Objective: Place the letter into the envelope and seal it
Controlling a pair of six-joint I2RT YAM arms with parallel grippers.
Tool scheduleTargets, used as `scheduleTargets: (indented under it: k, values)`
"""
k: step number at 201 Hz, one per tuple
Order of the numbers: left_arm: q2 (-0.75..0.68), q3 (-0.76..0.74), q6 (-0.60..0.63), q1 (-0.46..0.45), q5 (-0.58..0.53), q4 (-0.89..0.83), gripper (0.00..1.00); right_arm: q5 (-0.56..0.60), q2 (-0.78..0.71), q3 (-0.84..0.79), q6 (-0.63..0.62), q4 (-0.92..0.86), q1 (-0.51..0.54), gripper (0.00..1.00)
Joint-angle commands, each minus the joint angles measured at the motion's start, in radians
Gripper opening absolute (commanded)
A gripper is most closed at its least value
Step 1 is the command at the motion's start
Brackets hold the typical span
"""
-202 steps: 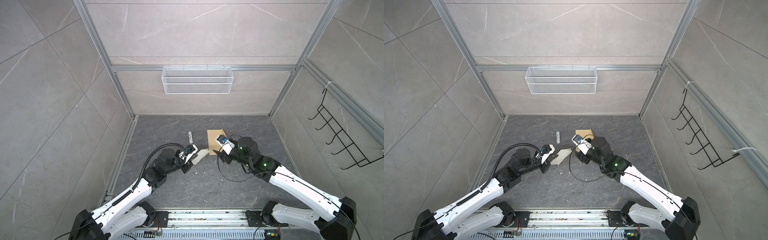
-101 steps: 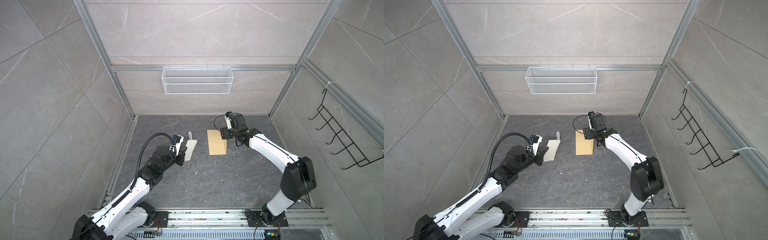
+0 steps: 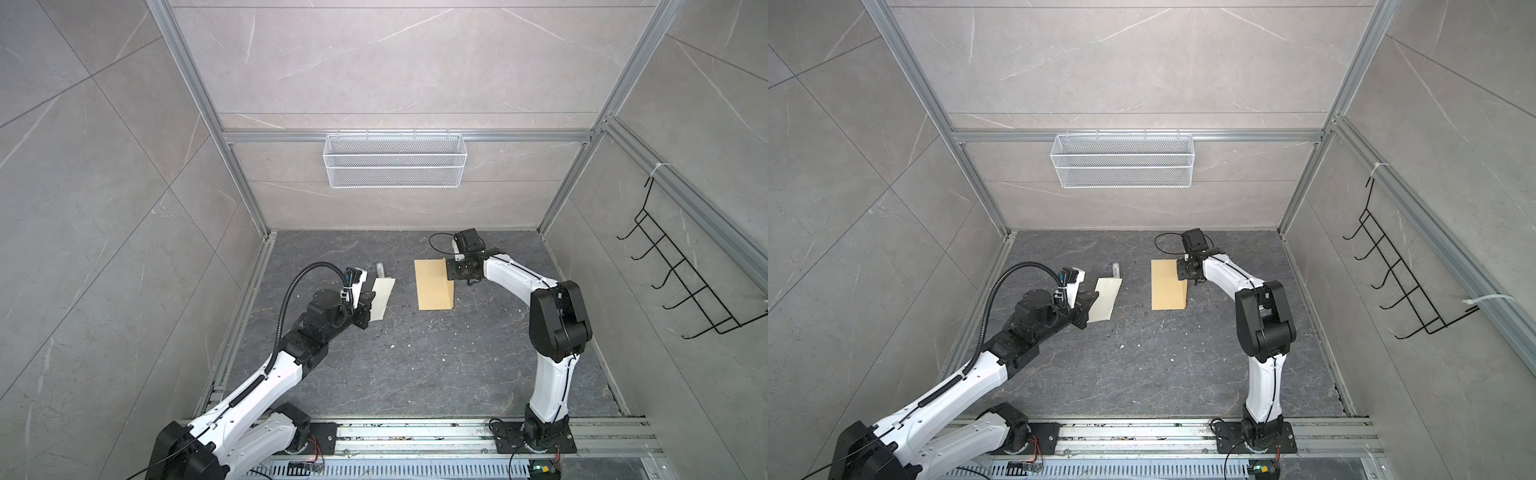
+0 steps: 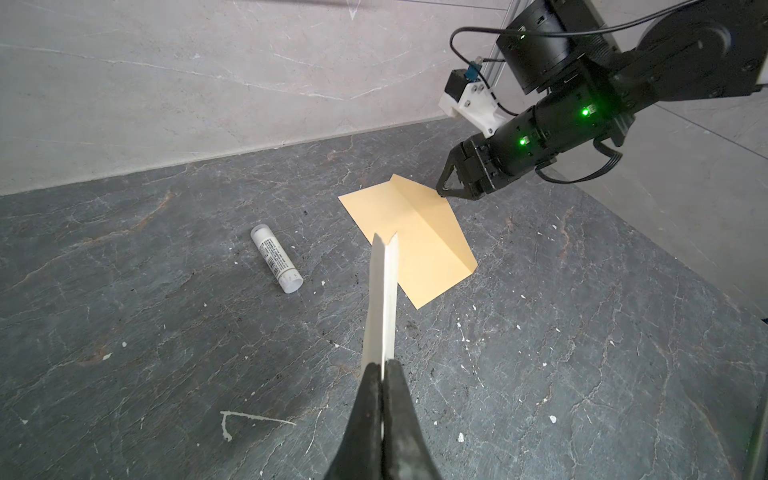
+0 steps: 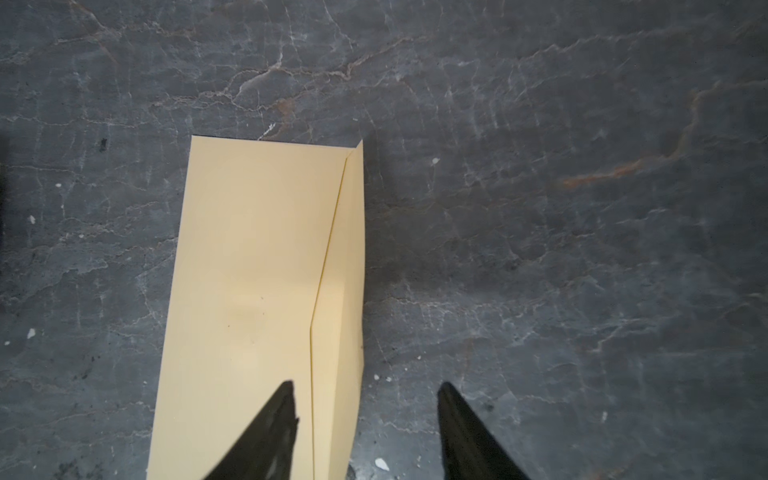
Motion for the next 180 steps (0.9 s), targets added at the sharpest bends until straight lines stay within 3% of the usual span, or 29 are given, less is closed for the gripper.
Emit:
scheduleTargets:
  k: [1,98,136,180]
  values:
    - [0.009,0.015,-0.026,0.008,-0.005,0.066,0.00,-0.047,0.055,0.062,0.022,-0.037,-0.008,0.46]
    - [0.021,0.018,-0.093,0.007,-0.028,0.101,0.00,-0.138,0.117,0.095,-0.004,-0.077,-0.013,0.00]
    - [0.018,0.018,-0.134,0.008,-0.020,0.129,0.00,-0.265,-0.009,-0.055,-0.004,-0.023,-0.012,0.00]
    - [0.042,0.038,-0.183,0.008,0.007,0.168,0.00,-0.340,-0.181,-0.280,0.083,0.071,0.002,0.00]
